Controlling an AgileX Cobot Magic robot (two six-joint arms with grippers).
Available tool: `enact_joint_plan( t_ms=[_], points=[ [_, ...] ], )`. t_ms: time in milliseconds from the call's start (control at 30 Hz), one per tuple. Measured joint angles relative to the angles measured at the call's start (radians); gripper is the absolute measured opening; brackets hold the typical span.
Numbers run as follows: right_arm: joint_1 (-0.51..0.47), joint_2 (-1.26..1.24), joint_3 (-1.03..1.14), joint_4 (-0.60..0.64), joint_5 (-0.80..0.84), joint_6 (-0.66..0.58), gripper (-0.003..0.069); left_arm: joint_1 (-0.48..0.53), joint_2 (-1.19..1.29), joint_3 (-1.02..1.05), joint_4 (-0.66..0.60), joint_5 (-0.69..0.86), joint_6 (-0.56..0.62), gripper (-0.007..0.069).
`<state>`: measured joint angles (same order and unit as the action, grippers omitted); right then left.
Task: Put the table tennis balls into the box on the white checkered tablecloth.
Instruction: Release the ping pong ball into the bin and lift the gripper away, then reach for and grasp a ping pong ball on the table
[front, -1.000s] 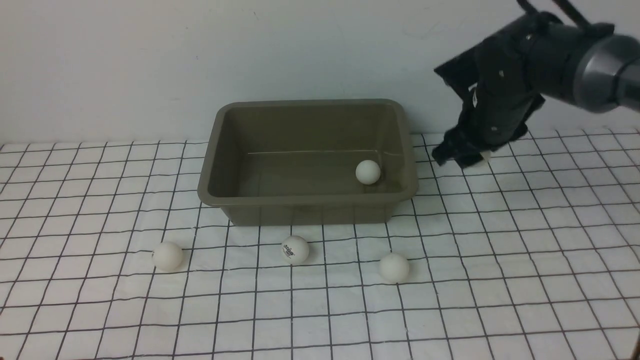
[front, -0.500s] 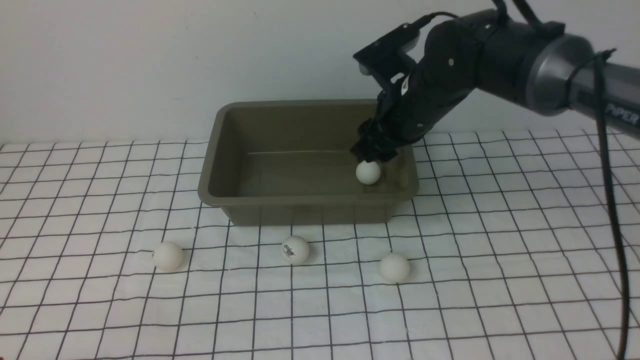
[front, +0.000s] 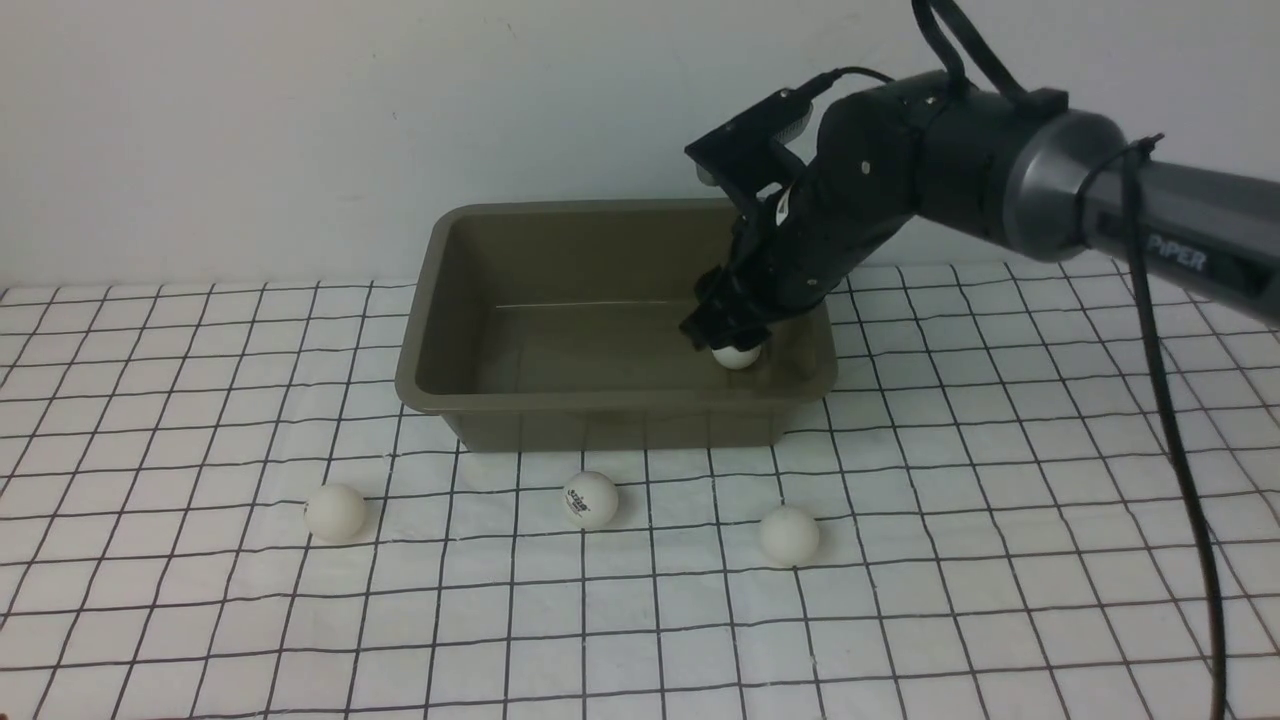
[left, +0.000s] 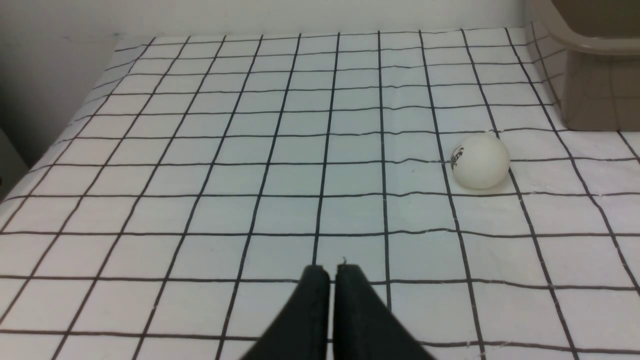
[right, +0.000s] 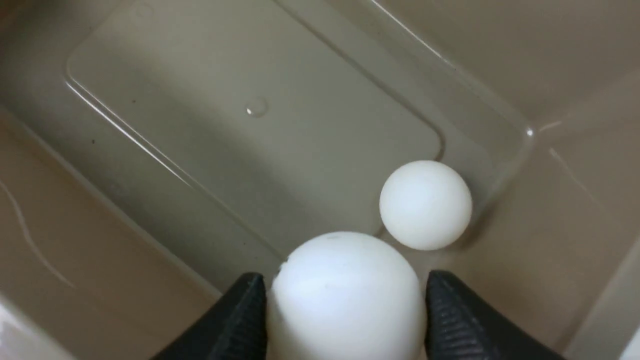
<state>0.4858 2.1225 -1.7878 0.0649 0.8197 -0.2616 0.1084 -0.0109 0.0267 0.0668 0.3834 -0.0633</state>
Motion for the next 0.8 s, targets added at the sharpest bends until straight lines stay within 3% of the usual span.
enact_joint_plan(
  t_ms=[233,400,533,800],
  points=[
    [0.000,0.000,-0.016,0.006,0.010,0.000,0.0431,0.000,0.000,0.000,0.000,0.000,0.000,-0.0001],
    [0.000,-0.013,-0.103,-0.019,0.166,0.002,0.0433,0.000,0.000,0.000,0.000,0.000,0.000,-0.0001],
    [0.000,-0.061,-0.220,-0.045,0.390,0.030,0.0433,0.000,0.000,0.000,0.000,0.000,0.000,-0.0001],
    [-0.002,-0.141,-0.180,-0.018,0.423,0.155,0.0433,0.000,0.000,0.000,0.000,0.000,0.000,-0.0001]
  ],
)
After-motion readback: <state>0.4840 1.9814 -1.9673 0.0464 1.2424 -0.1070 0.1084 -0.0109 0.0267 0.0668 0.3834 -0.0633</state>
